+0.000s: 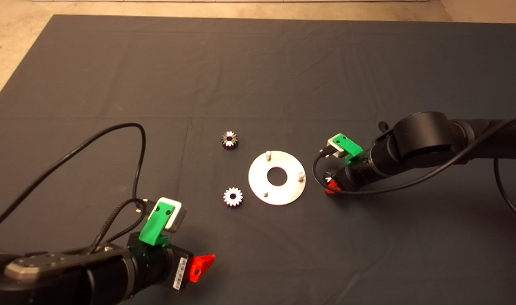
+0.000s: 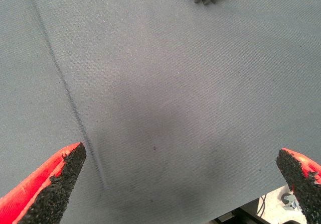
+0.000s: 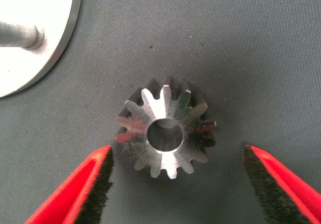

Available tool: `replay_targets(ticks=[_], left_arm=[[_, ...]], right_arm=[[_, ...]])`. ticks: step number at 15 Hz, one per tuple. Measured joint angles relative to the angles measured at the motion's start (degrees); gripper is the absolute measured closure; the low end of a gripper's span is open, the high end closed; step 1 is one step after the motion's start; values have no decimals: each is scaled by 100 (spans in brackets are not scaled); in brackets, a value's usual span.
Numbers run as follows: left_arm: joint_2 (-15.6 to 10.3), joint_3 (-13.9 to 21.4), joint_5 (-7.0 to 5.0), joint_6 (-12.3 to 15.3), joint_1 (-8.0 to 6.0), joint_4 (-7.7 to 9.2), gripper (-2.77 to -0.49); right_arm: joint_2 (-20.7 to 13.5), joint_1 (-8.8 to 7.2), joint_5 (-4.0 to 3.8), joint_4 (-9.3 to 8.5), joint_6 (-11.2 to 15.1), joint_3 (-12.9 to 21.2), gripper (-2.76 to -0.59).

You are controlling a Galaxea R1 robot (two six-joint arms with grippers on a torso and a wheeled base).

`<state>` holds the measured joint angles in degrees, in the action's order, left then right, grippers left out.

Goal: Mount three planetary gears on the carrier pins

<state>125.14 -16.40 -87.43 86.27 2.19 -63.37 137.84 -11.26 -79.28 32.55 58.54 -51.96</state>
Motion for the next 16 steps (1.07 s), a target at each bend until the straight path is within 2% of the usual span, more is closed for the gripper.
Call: replay_targets(ticks=[3,5,6,7,9,11,12,16], left_arm=[[1,-2,0,-2,0,-30,-276],[11,-2,0,-2,0,-33,-276],[11,-2,2,-3,0,-35,-276],[11,-2,0,-2,0,-38,-276],[11,-2,0,-4,0,-49,-276],[11,-2,-2,-4,0,-52,-276],[11,-2,-2,-4,0,-52,-276],[11,-2,0,-4,0,-55,-276]], right_arm=[[-2,0,16,-1,-2,-13,-181],[4,0,180,0,-2,-46,-167],[11,0,238,5,-2,-61,-167],[12,0,260,5,-2,-68,-167],[17,0,265,6,-2,-72,-154],[44,0,266,11,-2,-74,-151],[48,0,276,19,-2,-74,-141],[45,0,273,25,-4,-78,-138]])
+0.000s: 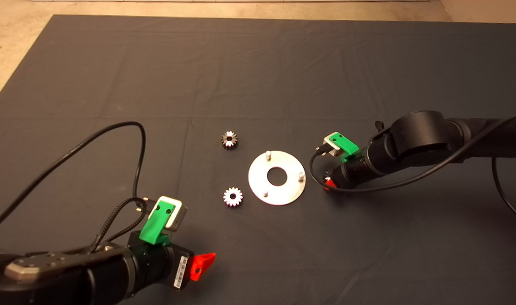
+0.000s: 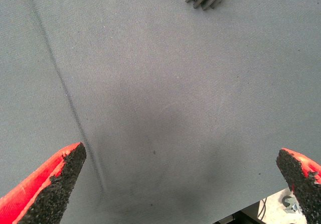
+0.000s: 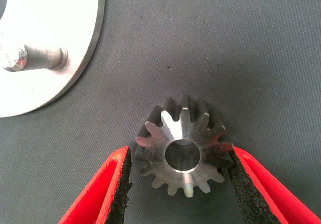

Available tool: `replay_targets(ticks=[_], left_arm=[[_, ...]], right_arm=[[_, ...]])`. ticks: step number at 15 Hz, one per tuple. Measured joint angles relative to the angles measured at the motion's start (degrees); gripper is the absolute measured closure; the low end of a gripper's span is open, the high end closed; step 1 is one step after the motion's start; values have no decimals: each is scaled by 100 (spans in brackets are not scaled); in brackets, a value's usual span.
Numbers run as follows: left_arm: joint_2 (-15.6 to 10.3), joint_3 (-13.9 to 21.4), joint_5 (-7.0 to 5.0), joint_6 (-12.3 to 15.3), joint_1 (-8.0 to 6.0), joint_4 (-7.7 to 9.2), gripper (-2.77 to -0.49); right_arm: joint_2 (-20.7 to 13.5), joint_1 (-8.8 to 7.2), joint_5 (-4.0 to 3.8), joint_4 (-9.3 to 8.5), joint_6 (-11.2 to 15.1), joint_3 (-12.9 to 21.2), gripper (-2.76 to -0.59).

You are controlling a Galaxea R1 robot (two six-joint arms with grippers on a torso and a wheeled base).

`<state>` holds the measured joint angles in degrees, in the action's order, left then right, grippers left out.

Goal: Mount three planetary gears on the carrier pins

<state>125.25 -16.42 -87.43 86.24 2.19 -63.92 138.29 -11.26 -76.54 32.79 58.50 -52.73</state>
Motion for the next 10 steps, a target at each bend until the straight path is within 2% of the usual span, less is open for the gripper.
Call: replay_targets(ticks=[3,5,10], left_arm=[[0,0,0,0,2,0,-276],[0,0,1,0,50,-17,-276],[0,0,0,0,83,-22,-276]], right_arm=[[0,0,-13,2,-1,-2,-122],[-1,0,-24,4,-3,-8,-114],[-1,0,-29,6,-23,-13,-113]])
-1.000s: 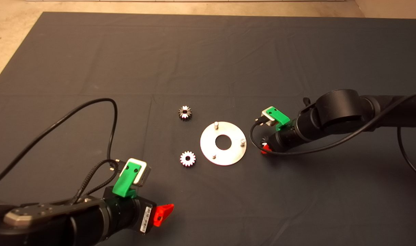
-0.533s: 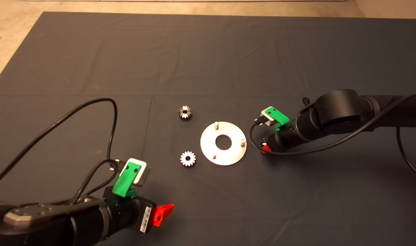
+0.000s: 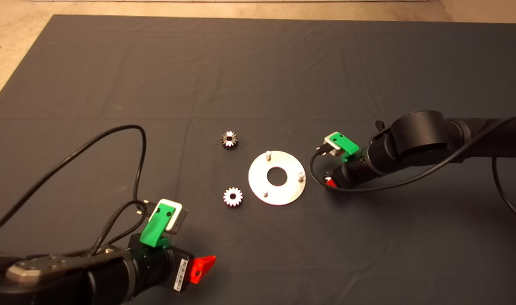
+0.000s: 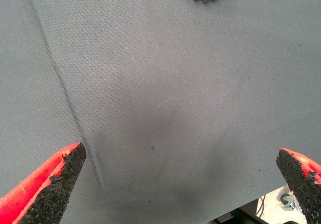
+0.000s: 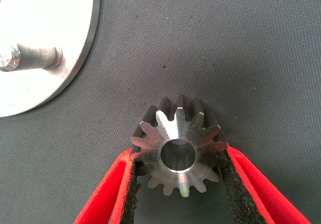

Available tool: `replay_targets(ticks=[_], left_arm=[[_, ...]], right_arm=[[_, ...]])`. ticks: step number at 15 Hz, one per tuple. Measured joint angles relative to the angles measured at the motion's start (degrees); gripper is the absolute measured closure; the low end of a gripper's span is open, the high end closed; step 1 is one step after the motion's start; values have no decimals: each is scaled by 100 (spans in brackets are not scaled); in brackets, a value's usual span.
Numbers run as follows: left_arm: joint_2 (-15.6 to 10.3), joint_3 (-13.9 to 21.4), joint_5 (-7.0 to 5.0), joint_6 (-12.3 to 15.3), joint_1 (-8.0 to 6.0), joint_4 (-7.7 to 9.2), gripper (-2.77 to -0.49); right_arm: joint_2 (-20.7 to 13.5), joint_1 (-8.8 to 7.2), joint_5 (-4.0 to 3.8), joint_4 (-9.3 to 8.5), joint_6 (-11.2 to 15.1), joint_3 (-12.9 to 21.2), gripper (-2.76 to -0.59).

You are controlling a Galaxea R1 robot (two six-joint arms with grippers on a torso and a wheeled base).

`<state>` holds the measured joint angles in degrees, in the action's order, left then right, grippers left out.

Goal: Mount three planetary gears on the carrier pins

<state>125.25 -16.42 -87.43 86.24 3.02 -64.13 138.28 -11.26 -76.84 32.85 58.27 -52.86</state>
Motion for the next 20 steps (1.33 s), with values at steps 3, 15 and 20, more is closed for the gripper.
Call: replay_targets(ticks=[3,15,20], left_arm=[[0,0,0,0,28,-13,-276],[20,-2,-2,-2,91,-149,-276],[247,-88,3,-2,91,-155,-276]], right_arm=[[1,-1,-1,0,-22,0,-109],[146,-6,-56,9,-58,55,-94],[169,-346,-55,7,-59,93,-92]])
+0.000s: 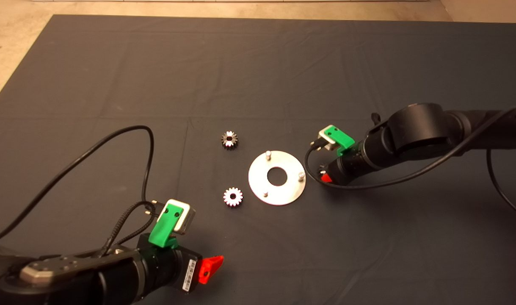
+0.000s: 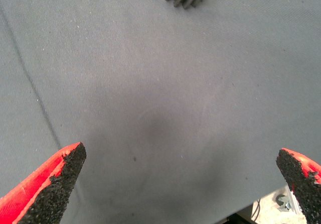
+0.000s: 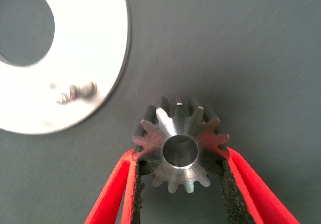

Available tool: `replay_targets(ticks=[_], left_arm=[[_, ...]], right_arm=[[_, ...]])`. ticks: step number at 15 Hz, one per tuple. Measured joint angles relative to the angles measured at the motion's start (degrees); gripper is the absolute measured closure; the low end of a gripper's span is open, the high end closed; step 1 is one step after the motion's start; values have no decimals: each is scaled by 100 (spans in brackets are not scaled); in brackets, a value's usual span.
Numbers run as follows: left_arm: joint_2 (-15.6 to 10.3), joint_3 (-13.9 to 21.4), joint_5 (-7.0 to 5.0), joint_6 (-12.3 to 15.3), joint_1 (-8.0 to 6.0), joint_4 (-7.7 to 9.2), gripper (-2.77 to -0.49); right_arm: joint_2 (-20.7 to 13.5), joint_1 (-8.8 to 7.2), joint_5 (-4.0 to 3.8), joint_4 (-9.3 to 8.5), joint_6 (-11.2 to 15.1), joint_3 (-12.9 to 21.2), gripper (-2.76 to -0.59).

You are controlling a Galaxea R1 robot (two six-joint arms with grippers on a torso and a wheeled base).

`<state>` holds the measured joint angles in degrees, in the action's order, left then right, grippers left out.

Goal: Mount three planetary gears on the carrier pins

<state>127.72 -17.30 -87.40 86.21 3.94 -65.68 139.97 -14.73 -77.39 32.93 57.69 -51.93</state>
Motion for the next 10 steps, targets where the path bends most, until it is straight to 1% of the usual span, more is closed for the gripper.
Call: replay_targets(ticks=[2,4,8,10], left_arm=[[15,-36,-6,0,0,-9,-276],[50,-36,-6,0,2,-11,-276],[57,-41,-3,0,2,-11,-276],[59,-41,-3,0,1,-11,-276]], right_arm=[[1,-182,2,-2,0,58,-92],[5,-294,7,-2,0,74,-92],[94,-291,-6,-21,0,75,-92],[207,-291,-20,-85,-9,75,-92]])
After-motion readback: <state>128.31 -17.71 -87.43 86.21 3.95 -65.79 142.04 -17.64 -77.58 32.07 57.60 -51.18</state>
